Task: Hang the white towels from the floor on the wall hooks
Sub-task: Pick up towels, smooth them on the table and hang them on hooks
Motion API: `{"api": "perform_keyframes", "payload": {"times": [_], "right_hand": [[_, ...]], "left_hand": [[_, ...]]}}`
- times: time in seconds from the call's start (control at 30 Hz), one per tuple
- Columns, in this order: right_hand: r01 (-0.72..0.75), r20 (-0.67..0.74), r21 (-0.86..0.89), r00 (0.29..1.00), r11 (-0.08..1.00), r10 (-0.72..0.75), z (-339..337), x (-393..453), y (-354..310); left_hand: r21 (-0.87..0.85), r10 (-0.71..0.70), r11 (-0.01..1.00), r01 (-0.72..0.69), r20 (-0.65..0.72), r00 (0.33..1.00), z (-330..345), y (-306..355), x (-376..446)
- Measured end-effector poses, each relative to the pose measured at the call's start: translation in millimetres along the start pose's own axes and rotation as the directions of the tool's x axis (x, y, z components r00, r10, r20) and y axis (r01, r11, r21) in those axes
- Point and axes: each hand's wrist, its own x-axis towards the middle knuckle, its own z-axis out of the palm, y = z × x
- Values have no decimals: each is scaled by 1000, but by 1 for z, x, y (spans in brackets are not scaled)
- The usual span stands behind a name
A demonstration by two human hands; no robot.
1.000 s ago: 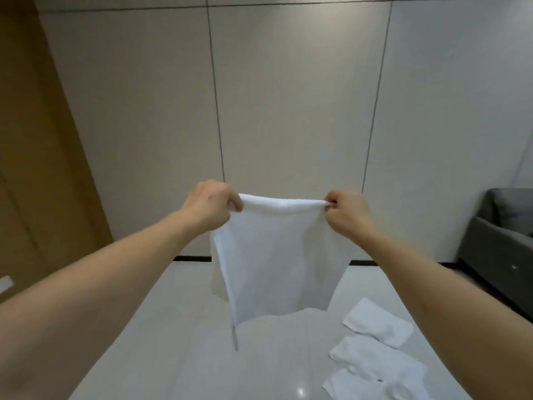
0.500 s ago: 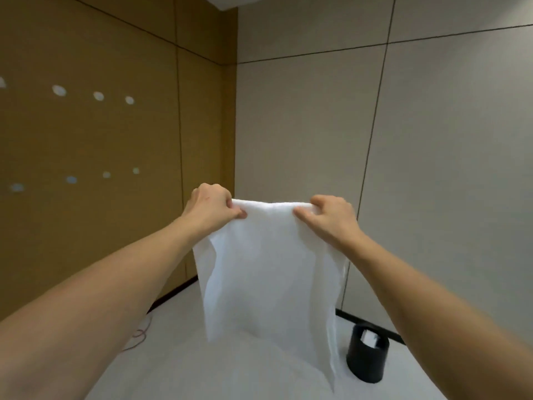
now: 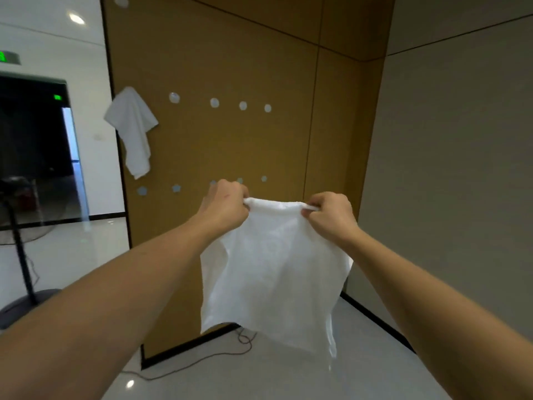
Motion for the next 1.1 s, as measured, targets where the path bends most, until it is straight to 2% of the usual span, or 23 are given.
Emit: {"api": "perform_keyframes", "payload": {"times": [0.07, 0.13, 0.23, 0.4, 0.6, 0.73, 0.87, 1.0, 1.1], "right_hand": [[35, 30, 45, 999, 998, -36, 40, 40, -8], [102, 49, 9, 994, 995, -102, 79, 85, -13], [161, 98, 2, 982, 987, -161, 129, 155, -25], [196, 131, 120, 969, 973, -211, 185, 274, -51], [262, 99, 338, 945, 904, -311, 247, 381, -96], [268, 156, 490, 910, 830, -385, 278, 441, -119], [194, 153, 727, 890, 659, -430, 306, 499, -137], [107, 202, 871, 811, 479, -549, 333, 555, -164], [148, 193, 841, 817, 521, -543, 350, 603, -186]], "left_hand": [[100, -45, 994, 46, -11, 999, 13, -28, 32], [198, -58, 978, 57, -3, 998, 26, -56, 69], [217, -93, 972, 87, 19, 995, 41, -99, 124], [-69, -183, 981, 183, 10, 983, 49, -171, 211], [-191, -261, 956, 222, -212, 942, 58, -241, 282], [-254, -242, 954, 161, -332, 912, 65, -285, 327], [-268, -214, 958, 105, -420, 882, 73, -334, 375], [-283, -183, 958, 55, -449, 874, 77, -389, 434], [-343, -168, 939, -3, -469, 867, 73, -426, 485]]}}
